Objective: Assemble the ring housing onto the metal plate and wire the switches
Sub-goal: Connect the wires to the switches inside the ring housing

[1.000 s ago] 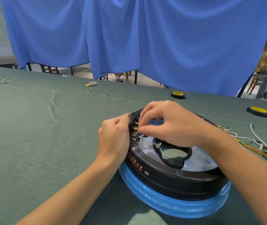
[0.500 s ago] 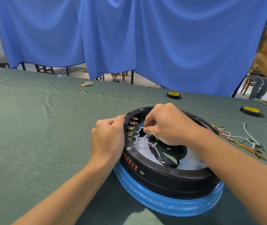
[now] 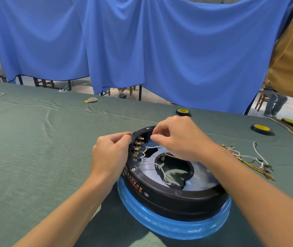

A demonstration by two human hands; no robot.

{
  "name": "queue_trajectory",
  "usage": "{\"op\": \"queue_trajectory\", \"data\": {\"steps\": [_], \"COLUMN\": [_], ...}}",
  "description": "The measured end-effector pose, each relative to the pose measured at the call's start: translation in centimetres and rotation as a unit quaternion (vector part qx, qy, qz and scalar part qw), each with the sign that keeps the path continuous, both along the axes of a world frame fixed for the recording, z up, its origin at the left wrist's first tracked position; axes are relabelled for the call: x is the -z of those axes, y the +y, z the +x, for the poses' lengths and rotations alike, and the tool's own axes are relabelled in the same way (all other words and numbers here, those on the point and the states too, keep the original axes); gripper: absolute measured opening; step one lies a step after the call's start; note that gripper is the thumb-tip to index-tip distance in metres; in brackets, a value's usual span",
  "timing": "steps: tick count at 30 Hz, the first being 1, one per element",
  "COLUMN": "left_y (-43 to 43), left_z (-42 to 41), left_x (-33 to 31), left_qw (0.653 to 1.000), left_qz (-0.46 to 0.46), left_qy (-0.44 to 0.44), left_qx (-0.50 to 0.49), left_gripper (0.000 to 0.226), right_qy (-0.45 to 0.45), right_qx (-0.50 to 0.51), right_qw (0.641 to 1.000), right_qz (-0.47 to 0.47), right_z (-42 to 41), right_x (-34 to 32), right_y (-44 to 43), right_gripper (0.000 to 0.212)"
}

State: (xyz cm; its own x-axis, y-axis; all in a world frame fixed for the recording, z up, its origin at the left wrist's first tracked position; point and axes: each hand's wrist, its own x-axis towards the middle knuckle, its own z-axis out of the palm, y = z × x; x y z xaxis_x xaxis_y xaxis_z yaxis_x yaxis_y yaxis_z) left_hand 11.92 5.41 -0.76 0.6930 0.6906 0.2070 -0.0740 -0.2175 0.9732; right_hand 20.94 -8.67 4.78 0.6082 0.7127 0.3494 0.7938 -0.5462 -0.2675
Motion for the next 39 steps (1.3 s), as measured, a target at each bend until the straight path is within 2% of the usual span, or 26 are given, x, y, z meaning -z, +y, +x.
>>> {"op": "queue_trajectory", "data": {"steps": [3, 7, 10, 14, 18, 20, 23, 26, 29, 31, 33, 35, 36, 39], "left_y": [0.0, -0.4, -0.7, -0.6, -2.7, -4.9, -8.9, -12.9, -15.8, -17.1, -17.6, -17.7, -17.7, -17.2], "left_z": [-0.4, -0.9, -0.8, 0.1, 1.2, 1.8, 3.2, 5.4, 8.0, 9.2, 9.9, 10.1, 10.2, 10.6], "left_x": [-0.6, -1.2, -1.7, -2.7, -4.0, -4.7, -5.6, -6.4, -6.9, -6.6, -5.5, -4.3, -4.0, -4.0], "left_qw": [0.999, 0.978, 0.965, 0.947, 0.899, 0.882, 0.863, 0.800, 0.773, 0.777, 0.775, 0.735, 0.727, 0.755], "left_qz": [0.037, 0.192, 0.231, 0.291, 0.416, 0.445, 0.466, 0.539, 0.566, 0.558, 0.536, 0.561, 0.569, 0.536], "left_qy": [-0.014, -0.002, 0.017, 0.067, 0.115, 0.130, 0.128, 0.155, 0.158, 0.136, 0.157, 0.209, 0.218, 0.203], "left_qx": [0.026, 0.075, 0.120, 0.116, 0.069, 0.079, 0.144, 0.214, 0.238, 0.259, 0.296, 0.317, 0.317, 0.320], "left_gripper": [0.037, 0.033, 0.018, 0.019, 0.020, 0.022, 0.024, 0.033, 0.041, 0.041, 0.036, 0.030, 0.028, 0.029], "right_qy": [-0.040, -0.083, -0.063, -0.057, -0.032, -0.024, -0.021, -0.008, 0.005, 0.016, 0.028, 0.036, 0.038, 0.049], "right_qx": [0.009, 0.072, 0.146, 0.226, 0.235, 0.234, 0.234, 0.233, 0.245, 0.258, 0.270, 0.276, 0.276, 0.275], "right_qw": [0.996, 0.987, 0.985, 0.972, 0.971, 0.971, 0.972, 0.972, 0.967, 0.965, 0.962, 0.960, 0.960, 0.960], "right_qz": [0.075, 0.113, 0.062, -0.018, -0.034, -0.040, -0.018, 0.040, 0.072, 0.055, 0.019, -0.014, -0.017, 0.008], "right_z": [0.0, 0.9, 3.3, 5.9, 7.1, 7.6, 8.0, 8.0, 8.1, 8.3, 8.3, 8.3, 8.3, 8.1], "right_x": [-1.0, 0.0, 1.6, 5.1, 7.9, 8.3, 8.4, 8.4, 8.1, 8.0, 8.0, 8.0, 8.0, 7.7], "right_y": [-3.2, -9.1, -13.9, -18.5, -19.9, -19.9, -20.0, -20.3, -20.8, -21.3, -21.6, -21.7, -21.7, -21.7], "right_gripper": [0.016, 0.012, 0.010, 0.016, 0.021, 0.023, 0.025, 0.027, 0.036, 0.044, 0.050, 0.049, 0.048, 0.043]}}
